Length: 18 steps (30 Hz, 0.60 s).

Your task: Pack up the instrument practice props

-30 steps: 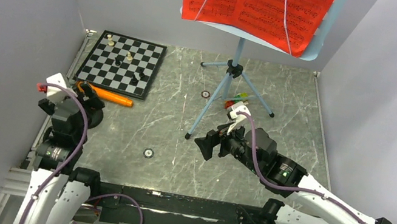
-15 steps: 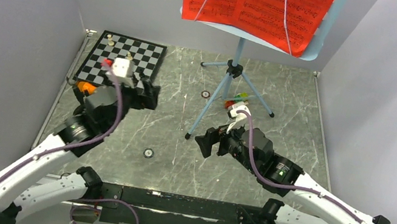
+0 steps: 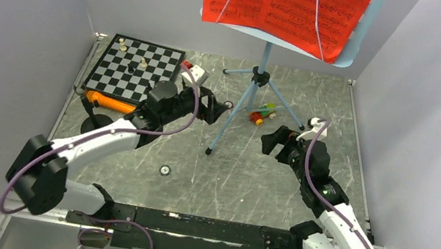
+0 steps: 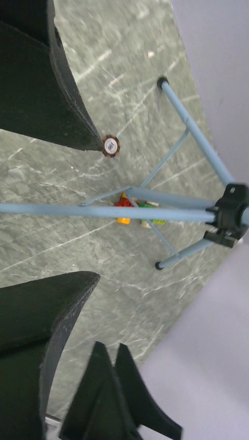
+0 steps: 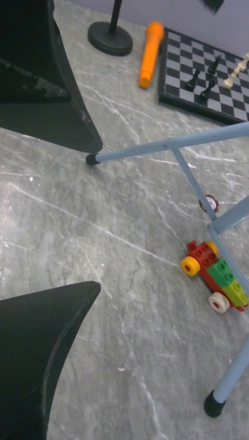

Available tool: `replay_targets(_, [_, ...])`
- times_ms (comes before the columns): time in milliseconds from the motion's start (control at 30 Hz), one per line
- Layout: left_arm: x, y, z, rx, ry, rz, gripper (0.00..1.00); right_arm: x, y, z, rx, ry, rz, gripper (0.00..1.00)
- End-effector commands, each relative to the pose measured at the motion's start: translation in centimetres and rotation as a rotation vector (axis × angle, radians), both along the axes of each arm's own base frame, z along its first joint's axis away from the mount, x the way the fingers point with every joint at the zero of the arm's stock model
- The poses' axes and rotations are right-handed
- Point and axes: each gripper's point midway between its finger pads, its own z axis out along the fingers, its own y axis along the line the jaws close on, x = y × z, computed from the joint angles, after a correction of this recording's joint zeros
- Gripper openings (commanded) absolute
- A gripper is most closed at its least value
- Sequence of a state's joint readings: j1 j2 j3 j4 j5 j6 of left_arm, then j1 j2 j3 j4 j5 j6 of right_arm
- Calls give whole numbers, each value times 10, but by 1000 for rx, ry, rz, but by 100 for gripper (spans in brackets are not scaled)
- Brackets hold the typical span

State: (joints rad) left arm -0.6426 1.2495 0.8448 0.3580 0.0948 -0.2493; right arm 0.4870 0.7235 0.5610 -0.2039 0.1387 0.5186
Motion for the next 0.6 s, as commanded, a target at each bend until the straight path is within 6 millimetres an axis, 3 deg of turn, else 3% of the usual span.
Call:
replay_targets(0, [-4, -40, 20, -22, -133, -235, 86, 2, 5, 24, 94, -24, 18, 100])
replay_targets(167, [11, -60, -6, 47, -72, -299, 83, 2, 9, 21, 107, -9, 30, 100])
replay_targets(567, [40, -79, -54, 107, 33, -289, 79, 0, 9, 9, 106, 2, 34, 100])
